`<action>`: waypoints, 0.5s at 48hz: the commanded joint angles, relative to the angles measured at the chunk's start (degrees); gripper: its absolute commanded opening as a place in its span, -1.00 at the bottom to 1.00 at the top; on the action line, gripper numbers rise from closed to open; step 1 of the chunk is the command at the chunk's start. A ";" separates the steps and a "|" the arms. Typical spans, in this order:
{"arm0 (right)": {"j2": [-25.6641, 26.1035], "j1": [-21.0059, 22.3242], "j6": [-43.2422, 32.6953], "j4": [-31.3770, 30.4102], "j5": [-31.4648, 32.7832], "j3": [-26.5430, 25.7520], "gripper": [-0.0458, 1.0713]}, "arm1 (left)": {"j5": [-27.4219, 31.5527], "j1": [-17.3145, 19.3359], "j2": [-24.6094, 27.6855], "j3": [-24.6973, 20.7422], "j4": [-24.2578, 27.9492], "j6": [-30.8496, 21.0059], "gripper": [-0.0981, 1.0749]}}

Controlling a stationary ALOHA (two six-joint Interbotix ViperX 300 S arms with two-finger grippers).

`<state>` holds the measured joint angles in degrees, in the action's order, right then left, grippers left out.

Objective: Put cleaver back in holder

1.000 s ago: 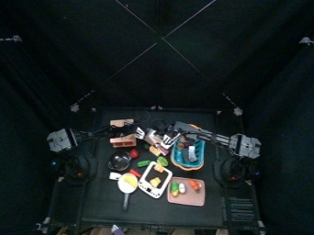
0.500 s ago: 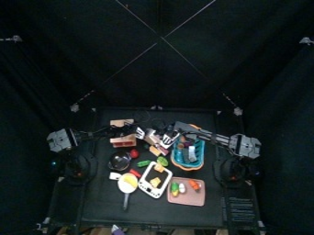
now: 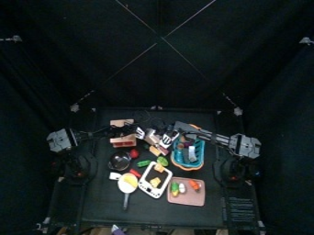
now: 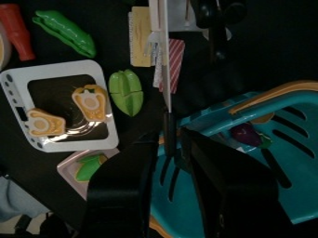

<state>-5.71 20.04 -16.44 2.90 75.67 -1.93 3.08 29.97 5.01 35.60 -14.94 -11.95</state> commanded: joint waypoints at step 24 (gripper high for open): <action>4.66 -1.41 0.18 -0.44 -4.66 7.12 0.35 | 0.70 0.18 0.00 0.97 -0.18 -0.26 0.37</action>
<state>-3.96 18.81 -16.44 2.64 71.72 5.45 3.08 30.06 5.01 35.60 -14.94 -11.87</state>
